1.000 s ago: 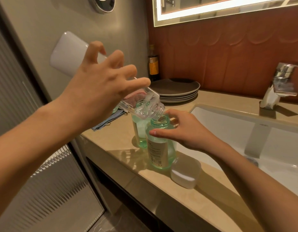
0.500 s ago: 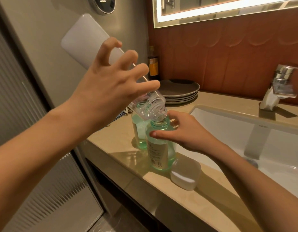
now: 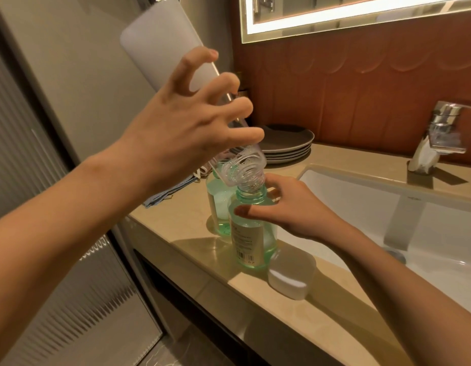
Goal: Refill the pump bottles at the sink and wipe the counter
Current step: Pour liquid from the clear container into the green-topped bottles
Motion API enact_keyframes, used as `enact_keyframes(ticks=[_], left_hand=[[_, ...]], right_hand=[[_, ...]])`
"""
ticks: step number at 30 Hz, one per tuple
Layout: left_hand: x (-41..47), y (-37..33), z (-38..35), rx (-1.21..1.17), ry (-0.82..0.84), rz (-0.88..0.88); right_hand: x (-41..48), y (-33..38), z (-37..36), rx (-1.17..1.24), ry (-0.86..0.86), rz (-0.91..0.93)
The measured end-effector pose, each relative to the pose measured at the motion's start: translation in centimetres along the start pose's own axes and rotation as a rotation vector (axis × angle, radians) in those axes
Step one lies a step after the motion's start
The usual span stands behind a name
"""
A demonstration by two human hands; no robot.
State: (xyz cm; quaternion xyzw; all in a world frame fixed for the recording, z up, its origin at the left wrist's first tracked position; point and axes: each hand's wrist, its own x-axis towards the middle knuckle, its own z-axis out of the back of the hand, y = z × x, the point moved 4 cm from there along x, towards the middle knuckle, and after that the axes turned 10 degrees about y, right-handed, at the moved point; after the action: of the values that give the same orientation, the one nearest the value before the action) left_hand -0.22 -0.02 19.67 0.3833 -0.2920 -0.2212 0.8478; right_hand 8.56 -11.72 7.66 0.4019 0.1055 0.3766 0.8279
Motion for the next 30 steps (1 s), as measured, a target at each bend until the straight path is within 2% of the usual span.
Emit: enact_keyframes(ticks=[9, 17, 24, 30], left_hand=[[0.2, 0.0, -0.1, -0.002, 0.0, -0.034], [-0.8, 0.4, -0.9, -0.063, 0.051, 0.076], [-3.0, 0.2, -2.1, -0.139, 0.076, 0.246], [-6.0, -1.3, -3.9, -0.281, 0.202, 0.45]], right_hand=[[0.0, 0.0, -0.1, 0.021, 0.003, 0.009], [-0.1, 0.2, -0.1, 0.025, 0.012, -0.009], [-0.2, 0.3, 0.0, 0.017, -0.003, -0.036], [-0.2, 0.3, 0.0, 0.013, -0.016, -0.065]])
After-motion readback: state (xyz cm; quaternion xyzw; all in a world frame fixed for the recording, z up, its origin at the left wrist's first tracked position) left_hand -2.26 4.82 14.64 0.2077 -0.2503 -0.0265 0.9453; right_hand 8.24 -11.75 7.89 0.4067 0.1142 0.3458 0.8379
